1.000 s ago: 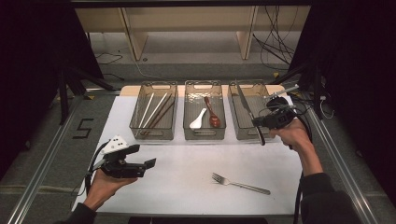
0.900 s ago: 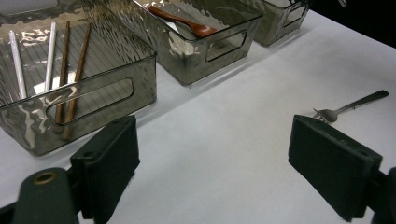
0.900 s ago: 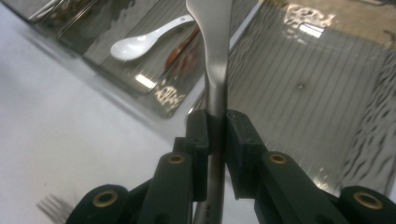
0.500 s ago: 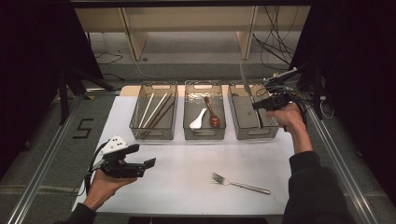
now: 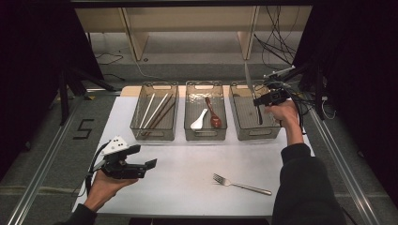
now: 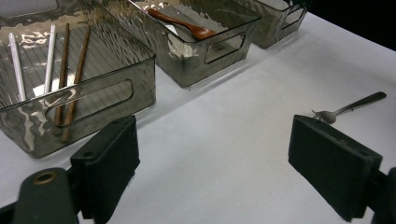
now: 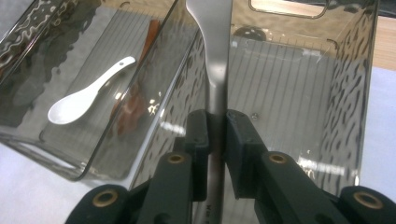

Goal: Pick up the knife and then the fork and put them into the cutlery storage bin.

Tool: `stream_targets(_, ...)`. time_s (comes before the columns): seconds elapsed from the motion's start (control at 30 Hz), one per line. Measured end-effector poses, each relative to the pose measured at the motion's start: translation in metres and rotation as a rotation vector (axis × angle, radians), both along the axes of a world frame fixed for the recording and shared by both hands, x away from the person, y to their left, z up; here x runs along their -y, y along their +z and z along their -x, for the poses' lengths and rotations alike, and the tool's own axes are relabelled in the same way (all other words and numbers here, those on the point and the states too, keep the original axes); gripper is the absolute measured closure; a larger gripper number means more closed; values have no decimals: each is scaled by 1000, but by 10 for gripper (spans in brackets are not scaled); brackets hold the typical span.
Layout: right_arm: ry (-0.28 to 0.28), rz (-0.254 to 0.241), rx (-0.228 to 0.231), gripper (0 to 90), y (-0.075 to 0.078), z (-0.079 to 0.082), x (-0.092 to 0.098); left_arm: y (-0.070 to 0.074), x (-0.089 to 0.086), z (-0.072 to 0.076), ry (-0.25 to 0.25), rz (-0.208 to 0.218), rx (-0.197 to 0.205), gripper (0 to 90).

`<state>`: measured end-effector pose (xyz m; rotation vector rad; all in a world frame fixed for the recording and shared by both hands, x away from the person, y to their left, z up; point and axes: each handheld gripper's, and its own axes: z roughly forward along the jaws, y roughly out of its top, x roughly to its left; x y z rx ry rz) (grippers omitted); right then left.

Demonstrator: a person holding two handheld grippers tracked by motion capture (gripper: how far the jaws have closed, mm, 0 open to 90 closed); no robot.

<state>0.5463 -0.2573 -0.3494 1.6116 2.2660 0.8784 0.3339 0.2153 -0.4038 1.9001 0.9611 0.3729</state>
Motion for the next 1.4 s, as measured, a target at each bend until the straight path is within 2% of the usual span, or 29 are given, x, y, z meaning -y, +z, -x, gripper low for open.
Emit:
stream_targets(0.53, -45, -6, -30, 804, -22, -11, -14, -1, 0, 0, -2, 1, -2, 155)
stream_targets(0.7, -77, -16, -49, 801, -31, -13, -15, 0, 0, 1, -3, 1, -2, 155)
stream_targets(0.8, -78, -8, -70, 785, -39, -14, -17, -1, -1, 0, -1, 0, -2, 155)
stream_targets(0.83, -81, -12, -64, 761, -40, -13, -17, -1, -1, 0, -1, 1, -4, 155)
stream_targets(0.9, -58, -37, -53, 708, -38, -12, -18, -1, 0, 1, -3, -1, -3, 155)
stream_targets(1.0, 0, -14, -46, 589, -30, -7, -24, -1, 0, 0, -5, -8, -5, 155)
stream_targets(1.07, 41, 5, -17, 559, -26, 0, -26, -1, 0, 0, -5, -6, -4, 155)
stream_targets(1.2, 108, 1, -10, 452, -20, 15, -27, -1, 1, 1, -5, -7, -4, 155)
stream_targets(1.4, 218, 24, 24, 391, -17, 47, -31, -1, 1, 1, -3, -10, -3, 155)
